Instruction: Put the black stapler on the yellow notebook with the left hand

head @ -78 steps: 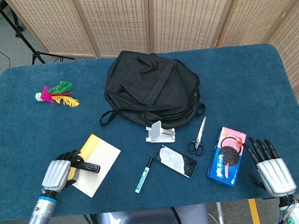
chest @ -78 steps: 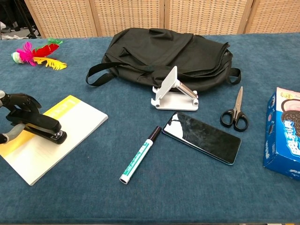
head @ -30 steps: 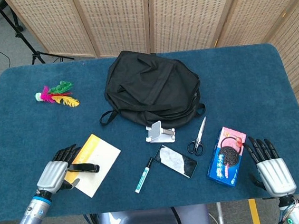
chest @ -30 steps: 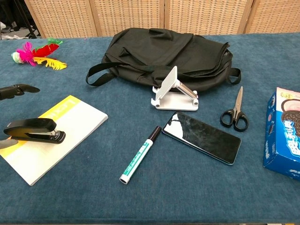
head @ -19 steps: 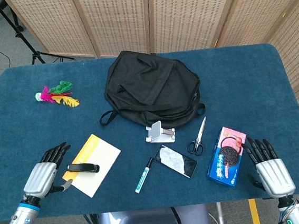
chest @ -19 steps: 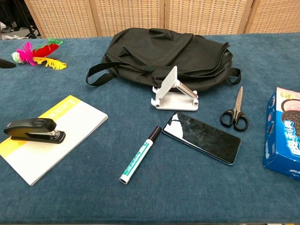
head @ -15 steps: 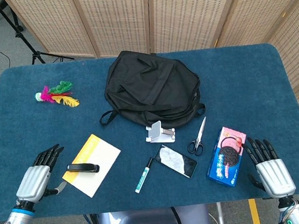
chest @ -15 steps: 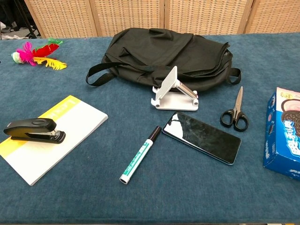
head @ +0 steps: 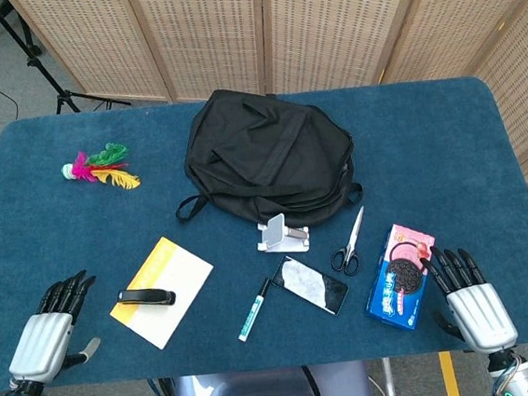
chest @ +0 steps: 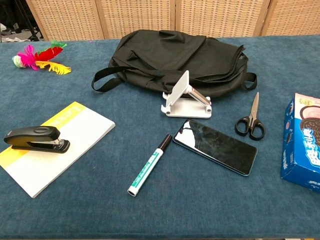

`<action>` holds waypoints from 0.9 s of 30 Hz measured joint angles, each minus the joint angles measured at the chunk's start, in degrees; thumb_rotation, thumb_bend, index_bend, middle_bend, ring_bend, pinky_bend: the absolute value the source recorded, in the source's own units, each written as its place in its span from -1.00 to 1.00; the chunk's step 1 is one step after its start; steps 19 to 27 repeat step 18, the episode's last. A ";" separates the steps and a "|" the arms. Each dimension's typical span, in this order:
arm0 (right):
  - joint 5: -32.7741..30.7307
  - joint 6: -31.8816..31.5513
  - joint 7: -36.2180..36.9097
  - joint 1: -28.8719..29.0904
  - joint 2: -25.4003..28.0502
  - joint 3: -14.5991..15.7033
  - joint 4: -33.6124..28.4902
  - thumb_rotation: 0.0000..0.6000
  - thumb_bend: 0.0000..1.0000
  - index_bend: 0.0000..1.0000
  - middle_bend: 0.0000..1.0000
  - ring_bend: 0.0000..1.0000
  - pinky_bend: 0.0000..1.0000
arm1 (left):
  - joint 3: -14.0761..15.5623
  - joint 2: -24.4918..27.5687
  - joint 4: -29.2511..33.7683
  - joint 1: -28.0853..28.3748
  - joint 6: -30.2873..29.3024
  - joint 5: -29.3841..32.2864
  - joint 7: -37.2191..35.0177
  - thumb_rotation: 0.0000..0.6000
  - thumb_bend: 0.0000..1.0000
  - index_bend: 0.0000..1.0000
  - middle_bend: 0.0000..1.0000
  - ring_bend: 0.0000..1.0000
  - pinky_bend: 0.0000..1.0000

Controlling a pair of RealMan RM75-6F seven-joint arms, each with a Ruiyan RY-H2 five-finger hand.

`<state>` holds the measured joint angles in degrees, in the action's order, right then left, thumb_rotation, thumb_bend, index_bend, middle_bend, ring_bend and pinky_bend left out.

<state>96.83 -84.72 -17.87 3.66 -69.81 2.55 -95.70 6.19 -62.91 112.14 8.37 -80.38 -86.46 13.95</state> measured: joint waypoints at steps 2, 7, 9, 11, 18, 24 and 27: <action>0.54 -0.51 0.47 -0.07 -0.19 0.07 0.28 1.00 -0.33 -0.87 -1.00 -1.00 -1.00 | -0.11 -0.08 -0.35 -0.45 -0.35 -0.55 -0.21 1.00 -0.49 -0.96 -1.00 -1.00 -0.87; 1.71 -1.97 1.75 -0.18 -0.92 -0.11 1.18 1.00 -0.33 -0.87 -1.00 -1.00 -1.00 | -0.53 -0.46 -0.70 -0.71 -0.35 -0.68 -0.29 1.00 -0.49 -0.96 -1.00 -1.00 -0.87; 2.33 -2.79 2.42 -0.23 -1.34 -0.28 1.80 1.00 -0.33 -0.87 -1.00 -1.00 -1.00 | -0.69 -0.59 -0.85 -0.81 -0.28 -0.66 -0.36 1.00 -0.49 -0.96 -1.00 -1.00 -0.87; 3.02 -3.73 3.17 -0.23 -1.78 -0.49 2.35 1.00 -0.33 -0.87 -1.00 -1.00 -1.00 | -0.93 -0.74 -0.95 -0.93 -0.33 -0.54 -0.41 1.00 -0.48 -0.96 -1.00 -1.00 -0.87; 4.44 -5.82 5.12 -0.49 -3.01 -0.86 4.53 1.00 -0.33 -0.87 -1.00 -1.00 -1.00 | -1.32 -0.97 -1.00 -1.27 -0.32 -0.35 -0.11 1.00 -0.48 -0.96 -1.00 -1.00 -0.87; 4.44 -5.82 5.12 -0.49 -3.01 -0.86 4.53 1.00 -0.33 -0.87 -1.00 -1.00 -1.00 | -1.32 -0.97 -1.00 -1.27 -0.32 -0.35 -0.11 1.00 -0.48 -0.96 -1.00 -1.00 -0.87; 4.44 -5.82 5.12 -0.49 -3.01 -0.86 4.53 1.00 -0.33 -0.87 -1.00 -1.00 -1.00 | -1.32 -0.97 -1.00 -1.27 -0.32 -0.35 -0.11 1.00 -0.48 -0.96 -1.00 -1.00 -0.87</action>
